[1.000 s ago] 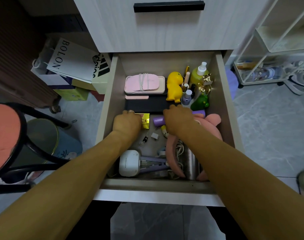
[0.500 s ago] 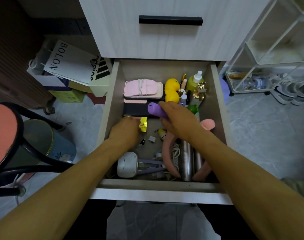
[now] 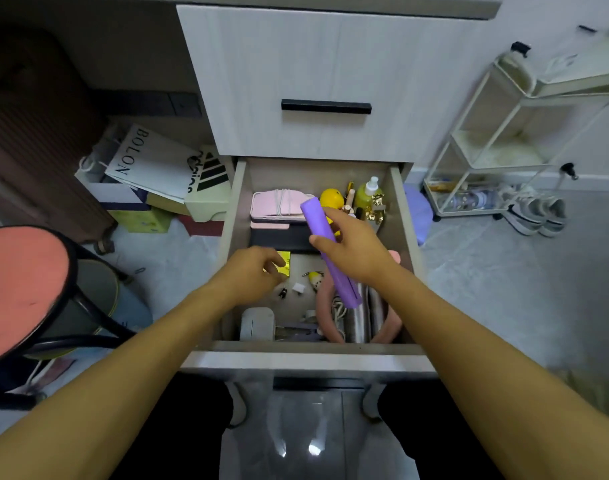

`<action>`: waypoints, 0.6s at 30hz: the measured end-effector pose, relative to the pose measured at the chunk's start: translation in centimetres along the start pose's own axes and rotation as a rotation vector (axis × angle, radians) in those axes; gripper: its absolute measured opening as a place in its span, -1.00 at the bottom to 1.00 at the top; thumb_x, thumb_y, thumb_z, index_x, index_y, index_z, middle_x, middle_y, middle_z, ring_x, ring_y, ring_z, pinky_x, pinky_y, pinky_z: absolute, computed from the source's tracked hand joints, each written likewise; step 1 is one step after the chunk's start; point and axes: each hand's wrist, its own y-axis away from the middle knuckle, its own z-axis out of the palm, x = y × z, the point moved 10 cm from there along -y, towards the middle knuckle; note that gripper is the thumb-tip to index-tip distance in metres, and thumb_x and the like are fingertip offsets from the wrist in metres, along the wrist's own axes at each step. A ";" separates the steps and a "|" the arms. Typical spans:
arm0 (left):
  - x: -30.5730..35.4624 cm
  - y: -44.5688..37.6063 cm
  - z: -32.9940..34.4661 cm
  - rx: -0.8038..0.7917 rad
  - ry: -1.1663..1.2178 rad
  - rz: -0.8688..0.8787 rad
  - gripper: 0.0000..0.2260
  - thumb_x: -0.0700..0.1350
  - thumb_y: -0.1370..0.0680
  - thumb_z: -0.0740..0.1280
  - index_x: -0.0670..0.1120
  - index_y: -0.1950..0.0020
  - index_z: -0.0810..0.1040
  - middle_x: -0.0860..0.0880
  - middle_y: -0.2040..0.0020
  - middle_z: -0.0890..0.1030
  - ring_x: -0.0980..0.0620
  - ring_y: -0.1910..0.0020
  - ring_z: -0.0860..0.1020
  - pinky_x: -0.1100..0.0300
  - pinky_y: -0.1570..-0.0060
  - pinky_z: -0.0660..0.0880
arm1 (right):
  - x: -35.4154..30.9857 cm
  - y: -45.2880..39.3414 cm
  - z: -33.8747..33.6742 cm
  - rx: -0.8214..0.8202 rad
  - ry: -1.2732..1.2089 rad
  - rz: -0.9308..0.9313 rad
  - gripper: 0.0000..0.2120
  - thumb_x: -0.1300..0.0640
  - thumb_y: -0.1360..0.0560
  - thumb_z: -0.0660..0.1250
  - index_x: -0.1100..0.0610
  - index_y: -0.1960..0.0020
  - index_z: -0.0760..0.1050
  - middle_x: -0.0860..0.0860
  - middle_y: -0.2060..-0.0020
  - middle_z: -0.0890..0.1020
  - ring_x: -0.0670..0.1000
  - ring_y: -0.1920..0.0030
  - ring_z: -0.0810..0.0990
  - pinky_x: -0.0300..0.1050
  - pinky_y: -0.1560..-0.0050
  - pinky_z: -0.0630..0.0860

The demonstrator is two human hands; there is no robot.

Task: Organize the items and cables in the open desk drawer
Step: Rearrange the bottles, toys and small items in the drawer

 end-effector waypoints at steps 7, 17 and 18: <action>-0.1 2.7 2.7 -0.202 -0.247 0.014 -0.68 -0.04 -0.58 0.34 0.02 -0.33 0.49 -0.06 -0.25 0.57 -0.04 -0.14 0.55 0.09 -0.15 0.51 | 3.9 4.8 0.8 -0.185 0.435 0.207 -0.26 0.04 -0.54 0.28 -0.04 -0.58 -0.06 0.16 -0.11 0.55 0.19 -0.04 0.54 0.03 0.05 0.50; -1.2 2.8 7.1 -0.493 -0.662 -0.038 -0.55 0.09 -0.52 0.38 0.07 -0.40 0.41 -0.04 -0.29 0.55 -0.08 -0.19 0.53 0.07 -0.17 0.47 | 4.0 4.4 5.2 -0.447 0.794 0.099 -0.45 0.05 -0.44 0.38 0.07 -0.36 0.27 0.15 -0.24 0.42 0.19 -0.18 0.47 0.03 0.00 0.44; -1.5 2.7 7.5 -0.519 -0.641 -0.057 -0.53 0.09 -0.51 0.40 0.06 -0.39 0.42 -0.04 -0.28 0.55 -0.07 -0.18 0.53 0.07 -0.16 0.48 | 4.4 4.5 6.1 -0.481 0.810 0.104 -0.45 0.04 -0.45 0.38 0.06 -0.36 0.26 0.16 -0.25 0.41 0.19 -0.19 0.47 0.05 -0.05 0.46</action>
